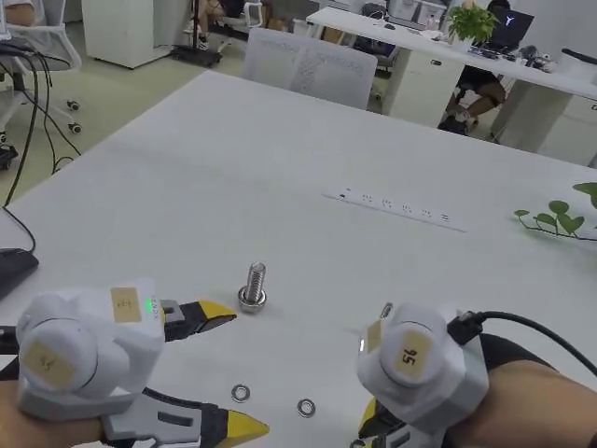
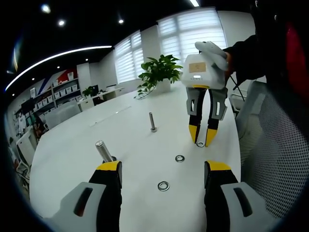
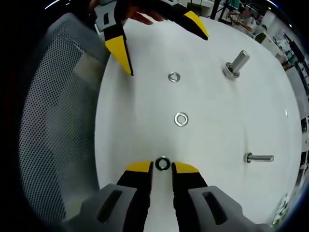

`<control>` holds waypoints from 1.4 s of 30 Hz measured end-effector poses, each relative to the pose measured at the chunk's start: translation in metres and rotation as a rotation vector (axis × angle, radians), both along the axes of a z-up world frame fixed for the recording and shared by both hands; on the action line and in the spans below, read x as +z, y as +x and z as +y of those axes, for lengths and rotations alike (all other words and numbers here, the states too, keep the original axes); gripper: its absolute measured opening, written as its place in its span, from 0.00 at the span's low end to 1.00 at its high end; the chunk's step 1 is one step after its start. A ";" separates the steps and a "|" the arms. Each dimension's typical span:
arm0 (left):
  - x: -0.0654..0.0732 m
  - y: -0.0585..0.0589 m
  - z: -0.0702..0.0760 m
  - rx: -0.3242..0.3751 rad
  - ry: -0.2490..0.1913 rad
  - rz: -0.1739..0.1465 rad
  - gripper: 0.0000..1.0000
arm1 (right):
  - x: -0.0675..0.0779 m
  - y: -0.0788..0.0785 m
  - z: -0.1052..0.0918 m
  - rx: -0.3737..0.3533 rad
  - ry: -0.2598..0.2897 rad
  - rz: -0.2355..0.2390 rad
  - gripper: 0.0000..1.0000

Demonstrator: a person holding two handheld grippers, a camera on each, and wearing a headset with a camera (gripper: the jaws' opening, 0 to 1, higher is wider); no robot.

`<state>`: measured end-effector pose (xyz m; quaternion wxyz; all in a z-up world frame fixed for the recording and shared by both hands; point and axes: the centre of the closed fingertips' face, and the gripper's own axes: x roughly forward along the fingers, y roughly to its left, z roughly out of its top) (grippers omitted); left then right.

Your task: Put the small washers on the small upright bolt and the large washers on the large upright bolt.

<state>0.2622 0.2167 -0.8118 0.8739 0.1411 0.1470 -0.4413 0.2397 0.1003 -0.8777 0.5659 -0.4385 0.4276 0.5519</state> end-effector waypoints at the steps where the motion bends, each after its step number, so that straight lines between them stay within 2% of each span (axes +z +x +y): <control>1: 0.000 0.000 0.000 -0.001 0.000 0.000 0.69 | 0.000 -0.001 0.000 0.007 -0.004 0.000 0.16; 10: 0.000 0.001 0.000 0.000 -0.005 0.000 0.68 | -0.001 0.000 0.000 0.014 -0.015 -0.001 0.14; 22: -0.001 0.001 0.000 -0.003 -0.005 0.002 0.68 | 0.001 0.002 0.001 -0.021 0.002 0.025 0.13; 26: -0.003 0.001 0.001 -0.002 -0.005 0.006 0.68 | 0.001 0.005 -0.002 -0.020 -0.008 0.018 0.13; 32: -0.004 0.001 0.001 -0.004 -0.005 0.010 0.68 | 0.010 0.011 -0.001 -0.034 0.013 0.013 0.13; 42: -0.006 0.002 -0.001 -0.011 -0.003 0.018 0.69 | 0.029 0.036 -0.011 -0.079 0.034 -0.023 0.13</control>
